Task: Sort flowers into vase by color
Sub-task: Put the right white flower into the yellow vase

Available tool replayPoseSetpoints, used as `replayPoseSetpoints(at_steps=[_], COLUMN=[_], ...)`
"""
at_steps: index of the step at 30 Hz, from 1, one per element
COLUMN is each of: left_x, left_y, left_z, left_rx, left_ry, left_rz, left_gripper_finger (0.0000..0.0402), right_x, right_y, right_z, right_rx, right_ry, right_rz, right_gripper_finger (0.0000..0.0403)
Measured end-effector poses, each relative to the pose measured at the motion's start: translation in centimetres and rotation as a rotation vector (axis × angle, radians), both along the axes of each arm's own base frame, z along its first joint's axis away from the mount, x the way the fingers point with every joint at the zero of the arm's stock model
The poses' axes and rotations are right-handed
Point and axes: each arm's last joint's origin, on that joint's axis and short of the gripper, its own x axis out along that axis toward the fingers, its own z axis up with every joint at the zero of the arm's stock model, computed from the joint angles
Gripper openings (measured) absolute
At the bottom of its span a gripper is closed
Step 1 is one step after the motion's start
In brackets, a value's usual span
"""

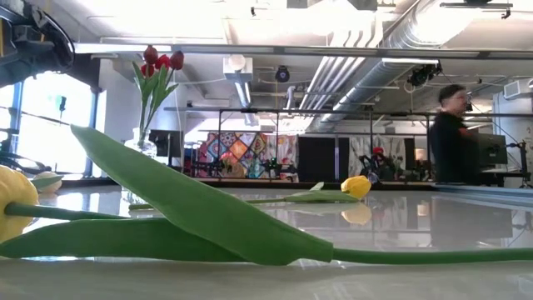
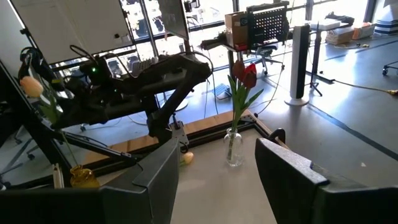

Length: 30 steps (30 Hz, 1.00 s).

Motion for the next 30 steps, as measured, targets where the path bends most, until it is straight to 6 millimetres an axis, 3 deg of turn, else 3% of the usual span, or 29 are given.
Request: replayPoseSetpoints(at_steps=[9, 24, 30], left_x=[0.0, 0.0, 0.0], left_y=[-0.1, 0.0, 0.0], left_z=[-1.5, -2.1, -2.0], left_rx=[0.1, 0.178, 0.156], left_ry=[-0.055, -0.06, -0.056], left_rz=[-0.006, -0.007, -0.006], left_gripper_finger=[0.0, 0.0001, 0.0037], right_x=[0.0, 0.0, 0.0], right_y=[0.0, 0.0, 0.0], right_z=[0.0, 0.0, 0.0], right_rx=[0.0, 0.0, 0.0], right_ry=[0.0, 0.0, 0.0], right_rz=[0.0, 0.0, 0.0], right_gripper_finger=[0.0199, 0.0199, 0.0199])
